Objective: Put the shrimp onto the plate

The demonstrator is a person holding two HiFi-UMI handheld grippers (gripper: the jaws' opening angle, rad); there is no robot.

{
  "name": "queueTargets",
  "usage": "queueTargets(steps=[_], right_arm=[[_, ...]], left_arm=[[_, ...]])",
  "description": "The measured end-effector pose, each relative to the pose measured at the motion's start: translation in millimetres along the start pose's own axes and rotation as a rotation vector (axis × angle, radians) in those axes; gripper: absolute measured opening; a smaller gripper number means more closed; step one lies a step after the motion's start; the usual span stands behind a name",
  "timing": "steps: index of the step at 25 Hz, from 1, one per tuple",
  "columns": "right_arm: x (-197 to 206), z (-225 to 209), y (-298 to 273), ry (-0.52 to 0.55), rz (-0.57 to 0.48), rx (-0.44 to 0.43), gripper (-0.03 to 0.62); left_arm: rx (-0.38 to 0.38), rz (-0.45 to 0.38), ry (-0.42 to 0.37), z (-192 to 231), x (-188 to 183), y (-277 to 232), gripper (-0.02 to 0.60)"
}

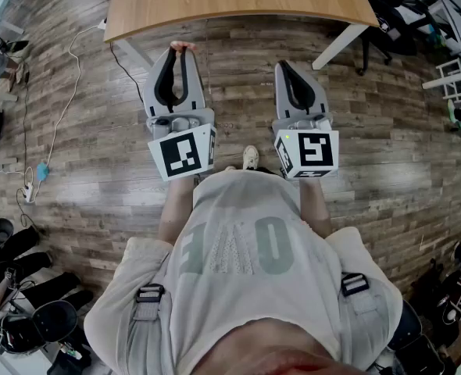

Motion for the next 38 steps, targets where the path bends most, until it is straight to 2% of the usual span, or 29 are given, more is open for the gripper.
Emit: queueTargets(steps=[10,17,23,30,38], right_arm=[[4.8,-1.6,-10.8,0.013,0.022,0.005,0.018],[8.9,-12.7,-23.3,0.003,0.008,-0.048,0.02],[13.6,-31.8,-43.9,0.007,0.001,-0.074,0.02],[23.4,-54.4,-56.2,-0.001,-0.013,-0.081,0.02],[31.6,-73.1,-65.1,-0.01,0.001,-0.077,0.02]], left_arm=[[-0.009,0.014,-0.004,1.9,5.3,-3.1,0.06],[-0.054,0.013,-0.012,4.1,11.8,-15.2,0.06],[-0.081,0.02,-0.015,0.3,21.1,-38.1,0.06],[-0.105,-0.031,-0.037,-11.5,26.7,-53.7,0.06],[-0.114,-0.007,-0.028,-14.3,39.2,-72.8,0.059]])
Point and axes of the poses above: the fingertips, and each gripper's own axes: y backward along the fingers, z to its left, x out of its underside, the point moved 9 cm from there along y, backward along the fingers, and after that the axes turned 10 degrees about x, right-handed, at the moved point
